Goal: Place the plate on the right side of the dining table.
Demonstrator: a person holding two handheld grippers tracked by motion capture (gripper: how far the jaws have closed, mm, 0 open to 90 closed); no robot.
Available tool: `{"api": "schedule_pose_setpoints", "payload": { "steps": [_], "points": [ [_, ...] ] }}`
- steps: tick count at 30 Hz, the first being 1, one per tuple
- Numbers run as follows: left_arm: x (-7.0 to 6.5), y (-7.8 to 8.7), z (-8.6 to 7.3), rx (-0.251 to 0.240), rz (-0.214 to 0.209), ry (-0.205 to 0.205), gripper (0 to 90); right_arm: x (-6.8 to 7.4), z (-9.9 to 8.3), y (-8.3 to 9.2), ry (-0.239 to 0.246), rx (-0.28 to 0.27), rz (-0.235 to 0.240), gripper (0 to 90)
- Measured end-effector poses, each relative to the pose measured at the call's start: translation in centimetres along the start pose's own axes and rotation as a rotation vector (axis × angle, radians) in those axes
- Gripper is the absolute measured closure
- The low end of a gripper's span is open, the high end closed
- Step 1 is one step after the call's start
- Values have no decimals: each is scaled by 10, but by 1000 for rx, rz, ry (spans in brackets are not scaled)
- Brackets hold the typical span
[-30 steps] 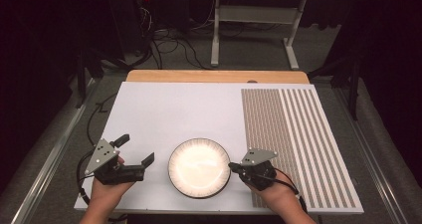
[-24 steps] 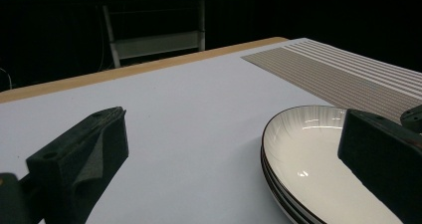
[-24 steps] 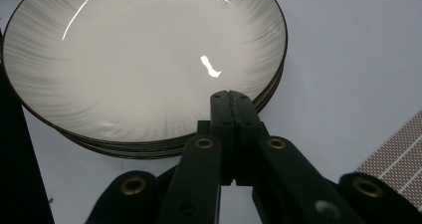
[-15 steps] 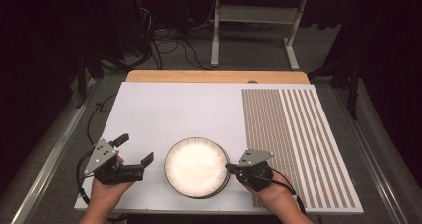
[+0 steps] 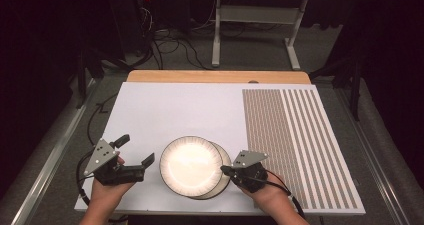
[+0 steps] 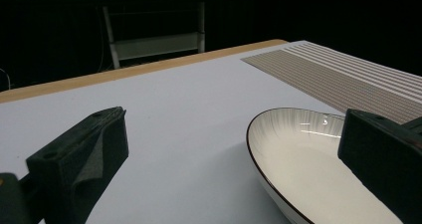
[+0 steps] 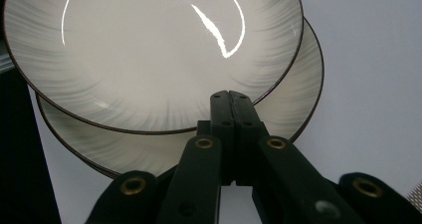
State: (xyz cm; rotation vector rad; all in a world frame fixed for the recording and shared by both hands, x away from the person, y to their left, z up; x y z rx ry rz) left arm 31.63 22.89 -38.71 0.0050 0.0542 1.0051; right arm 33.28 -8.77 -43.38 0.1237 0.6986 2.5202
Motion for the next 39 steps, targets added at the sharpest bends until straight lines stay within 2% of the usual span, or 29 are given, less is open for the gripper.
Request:
{"api": "schedule_pose_setpoints", "payload": {
  "steps": [5,12,39],
  "points": [
    [0,0,0,3,-1,6,2,0,0,0,-18,0,-3,900],
    [0,0,0,3,-2,8,2,-1,0,-1,-10,-2,1,900],
    [0,0,1,-2,1,13,2,-6,2,-3,-40,-18,18,900]
  ]
}}
Point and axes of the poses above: each handheld gripper's, and its own axes: y roughly backward along the jaws, z roughly out of its top, x roughly to its left, the point moved 5 cm from there along -y, roughly forward along the jaws, and after that the axes turned 12 degrees about -x, right-handed, at the moved point
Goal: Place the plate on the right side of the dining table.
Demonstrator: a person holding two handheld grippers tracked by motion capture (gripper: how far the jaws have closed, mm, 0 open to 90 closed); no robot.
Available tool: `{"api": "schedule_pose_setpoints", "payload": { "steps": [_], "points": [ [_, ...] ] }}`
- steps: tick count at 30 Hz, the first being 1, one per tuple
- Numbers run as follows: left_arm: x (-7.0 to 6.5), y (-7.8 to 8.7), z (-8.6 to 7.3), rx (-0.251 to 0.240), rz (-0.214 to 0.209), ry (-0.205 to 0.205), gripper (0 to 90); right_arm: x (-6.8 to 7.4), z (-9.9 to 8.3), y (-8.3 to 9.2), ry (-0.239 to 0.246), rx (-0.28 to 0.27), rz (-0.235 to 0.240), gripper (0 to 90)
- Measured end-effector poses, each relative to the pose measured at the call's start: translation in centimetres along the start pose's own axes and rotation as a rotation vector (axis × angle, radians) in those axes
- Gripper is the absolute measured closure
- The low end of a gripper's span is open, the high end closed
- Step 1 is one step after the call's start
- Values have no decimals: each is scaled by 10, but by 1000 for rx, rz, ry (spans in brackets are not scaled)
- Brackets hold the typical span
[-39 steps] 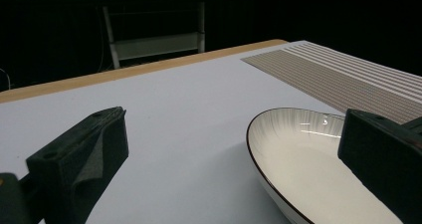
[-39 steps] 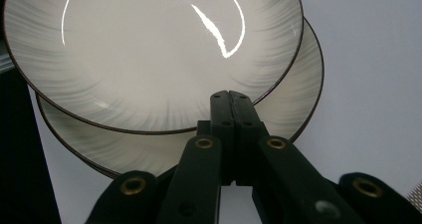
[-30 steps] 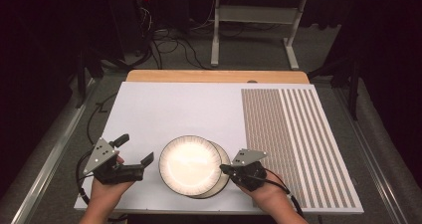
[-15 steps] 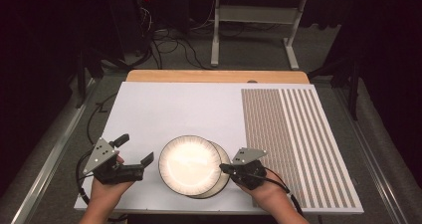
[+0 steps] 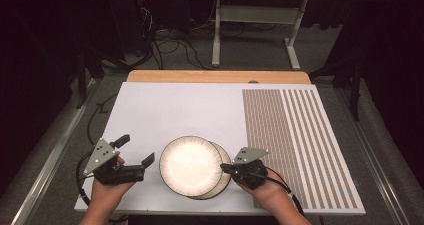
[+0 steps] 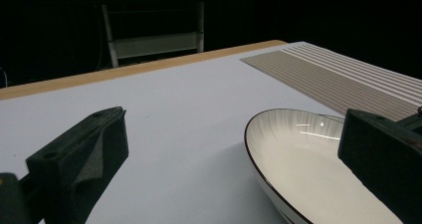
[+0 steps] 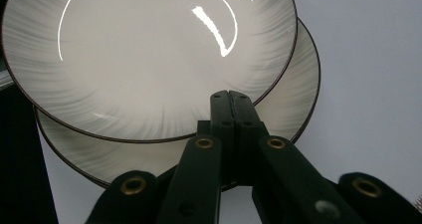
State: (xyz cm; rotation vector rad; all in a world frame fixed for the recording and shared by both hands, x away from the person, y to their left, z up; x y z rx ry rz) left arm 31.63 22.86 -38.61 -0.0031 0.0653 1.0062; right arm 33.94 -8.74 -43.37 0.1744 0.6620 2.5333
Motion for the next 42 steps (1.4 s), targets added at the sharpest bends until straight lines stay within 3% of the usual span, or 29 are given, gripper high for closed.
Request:
{"api": "schedule_pose_setpoints", "payload": {
  "steps": [5,13,31,36,42],
  "points": [
    [0,0,0,1,0,-1,2,1,0,-1,5,-1,4,900],
    [0,1,1,1,-3,0,2,15,2,-15,23,16,35,900],
    [-7,-7,-6,39,-23,14,2,21,5,-24,39,19,47,900],
    [-13,-15,-14,109,-38,33,2,20,5,-24,38,18,42,900],
    [-17,-24,-26,226,-72,114,2,21,5,-24,49,25,41,900]
  ]
}}
Point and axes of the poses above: each handheld gripper's, and its own axes: y roughly backward along the jaws, z roughly out of its top, x roughly to its left, the point moved 5 cm from there along -y, roughly forward along the jaws, and after that the axes turned 12 degrees about -x, right-handed, at the moved point
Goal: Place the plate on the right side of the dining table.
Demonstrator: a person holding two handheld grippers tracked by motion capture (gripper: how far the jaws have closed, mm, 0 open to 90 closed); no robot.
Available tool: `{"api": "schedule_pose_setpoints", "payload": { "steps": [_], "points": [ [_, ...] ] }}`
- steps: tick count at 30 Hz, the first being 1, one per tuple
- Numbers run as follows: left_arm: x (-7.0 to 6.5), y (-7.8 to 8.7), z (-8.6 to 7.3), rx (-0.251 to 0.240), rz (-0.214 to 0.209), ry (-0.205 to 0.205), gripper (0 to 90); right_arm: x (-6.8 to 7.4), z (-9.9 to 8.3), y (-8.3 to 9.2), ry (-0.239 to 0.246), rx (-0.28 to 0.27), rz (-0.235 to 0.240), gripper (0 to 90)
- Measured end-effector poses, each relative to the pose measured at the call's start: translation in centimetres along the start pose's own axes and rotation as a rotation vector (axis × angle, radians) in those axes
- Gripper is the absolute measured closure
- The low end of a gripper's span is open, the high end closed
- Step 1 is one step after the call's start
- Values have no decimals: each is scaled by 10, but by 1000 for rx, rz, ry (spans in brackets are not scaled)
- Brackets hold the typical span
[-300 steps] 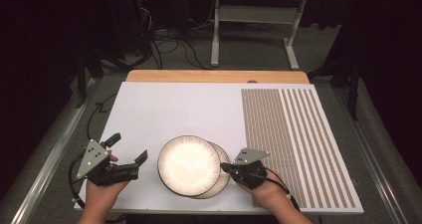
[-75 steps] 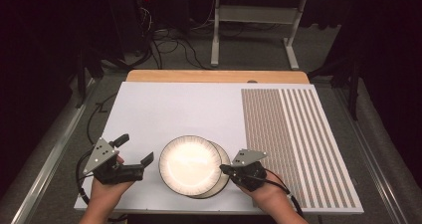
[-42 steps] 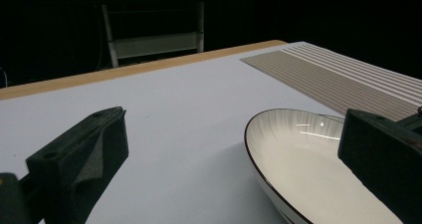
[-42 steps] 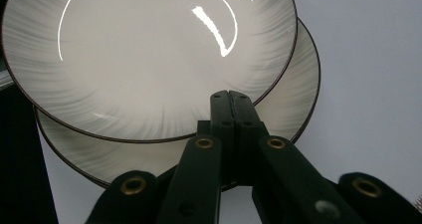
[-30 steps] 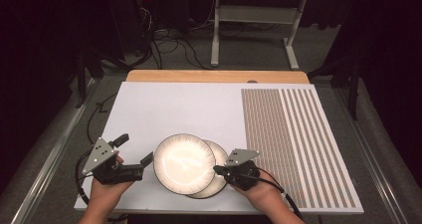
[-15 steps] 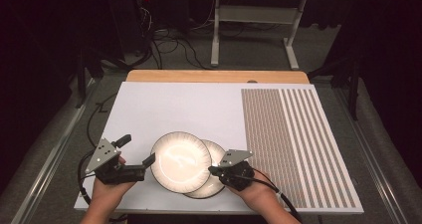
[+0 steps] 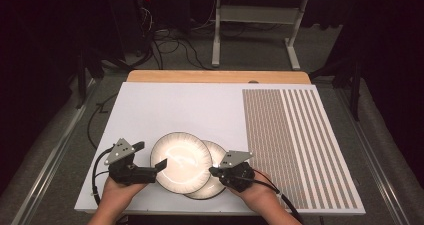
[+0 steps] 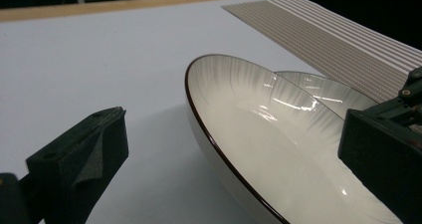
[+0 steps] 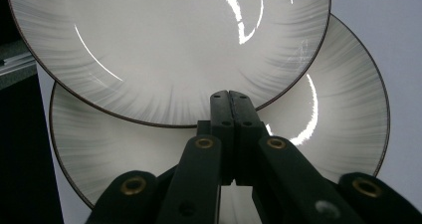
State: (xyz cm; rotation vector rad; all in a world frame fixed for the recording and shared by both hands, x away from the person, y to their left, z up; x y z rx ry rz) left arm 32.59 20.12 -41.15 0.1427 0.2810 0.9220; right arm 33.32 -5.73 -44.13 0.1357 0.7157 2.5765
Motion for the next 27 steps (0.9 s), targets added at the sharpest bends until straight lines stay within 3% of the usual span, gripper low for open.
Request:
{"api": "schedule_pose_setpoints", "payload": {
  "steps": [8,13,17,20,27],
  "points": [
    [-3,-9,-12,157,-76,98,22,0,0,0,-1,-3,-2,900],
    [-8,-14,-17,212,-107,153,45,0,0,0,-1,-4,-2,900],
    [-10,-14,-17,242,-137,202,150,0,0,0,-6,-4,-5,900],
    [-11,-14,-18,274,-151,214,221,0,0,0,-3,-3,-6,900],
    [-6,-11,-18,284,-129,226,418,-1,0,0,3,5,-13,900]
  ]
}}
Point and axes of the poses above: each handheld gripper's, and its own axes: y roughly backward along the jaws, z roughly out of its top, x roughly to its left, the point moved 5 cm from there along -y, roughly forward along the jaws, and after that the axes turned 12 degrees about -x, right-handed, at the moved point
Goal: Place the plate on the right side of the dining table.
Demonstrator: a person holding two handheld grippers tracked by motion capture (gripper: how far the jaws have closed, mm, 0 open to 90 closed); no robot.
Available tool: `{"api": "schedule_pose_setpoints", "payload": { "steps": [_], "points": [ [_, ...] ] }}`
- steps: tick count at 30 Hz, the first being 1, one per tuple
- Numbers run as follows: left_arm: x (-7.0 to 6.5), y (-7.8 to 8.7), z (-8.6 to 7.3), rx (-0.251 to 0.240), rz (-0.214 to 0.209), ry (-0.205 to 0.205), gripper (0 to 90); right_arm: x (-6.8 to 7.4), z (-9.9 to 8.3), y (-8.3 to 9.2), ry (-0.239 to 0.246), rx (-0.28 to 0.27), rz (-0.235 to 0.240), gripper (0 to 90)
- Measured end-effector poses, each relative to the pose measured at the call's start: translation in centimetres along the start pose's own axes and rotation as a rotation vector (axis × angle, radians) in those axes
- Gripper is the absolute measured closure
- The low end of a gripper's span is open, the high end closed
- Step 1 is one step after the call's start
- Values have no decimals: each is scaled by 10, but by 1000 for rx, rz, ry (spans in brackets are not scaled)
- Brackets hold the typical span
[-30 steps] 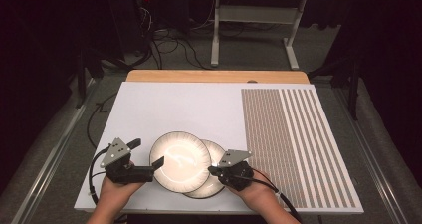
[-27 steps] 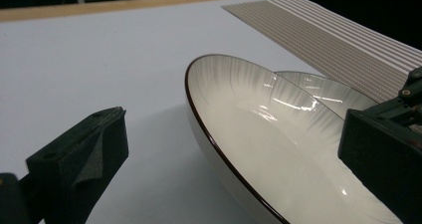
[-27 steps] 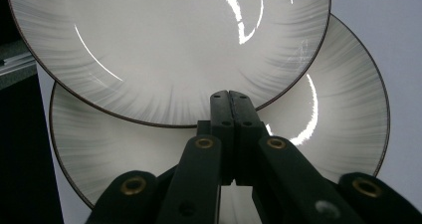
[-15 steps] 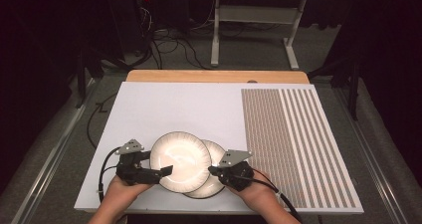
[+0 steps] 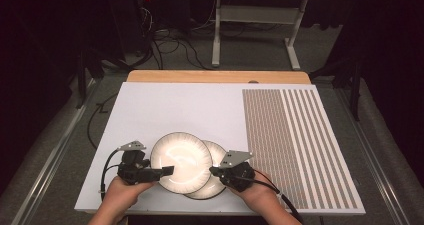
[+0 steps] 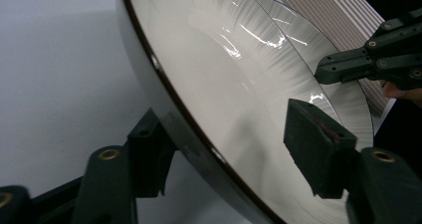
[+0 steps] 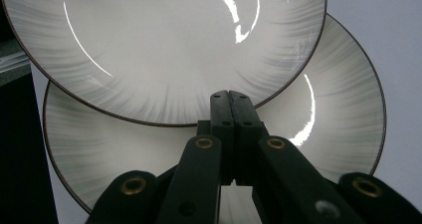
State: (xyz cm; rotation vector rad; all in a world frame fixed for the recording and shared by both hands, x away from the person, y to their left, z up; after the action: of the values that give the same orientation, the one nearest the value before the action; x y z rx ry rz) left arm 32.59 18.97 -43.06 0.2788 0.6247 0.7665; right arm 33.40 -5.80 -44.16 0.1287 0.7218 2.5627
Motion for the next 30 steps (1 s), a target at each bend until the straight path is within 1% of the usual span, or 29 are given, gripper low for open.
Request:
{"api": "schedule_pose_setpoints", "payload": {
  "steps": [2,3,5,12,19,21,25,28,30],
  "points": [
    [1,1,0,2,19,-10,465,0,0,0,0,-3,0,900],
    [2,1,0,0,24,-11,508,0,0,0,2,-3,2,900],
    [2,1,0,2,23,-3,512,1,0,0,0,-2,1,900],
    [3,1,1,-2,41,14,549,1,0,0,0,-6,-4,900],
    [2,1,3,-29,34,27,602,1,1,3,1,-7,-7,900],
    [2,1,4,-30,31,31,613,1,1,4,1,-11,-10,900],
    [3,2,4,-32,25,47,623,0,1,4,1,-10,-9,900],
    [5,3,3,-46,13,76,636,0,1,5,4,-12,-12,900],
    [6,3,3,-54,2,87,647,0,2,7,6,-24,-10,900]
  ]
}}
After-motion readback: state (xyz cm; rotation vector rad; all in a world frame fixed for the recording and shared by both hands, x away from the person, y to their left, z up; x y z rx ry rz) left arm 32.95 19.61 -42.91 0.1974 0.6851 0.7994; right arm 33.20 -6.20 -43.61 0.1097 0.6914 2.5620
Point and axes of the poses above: each handheld gripper's, and its own axes: y roughly backward along the jaws, z roughly out of its top, x roughly to its left, the point moved 5 cm from there along -y, roughly forward along the jaws, and after that the axes turned 12 degrees about -x, right-handed, at the moved point
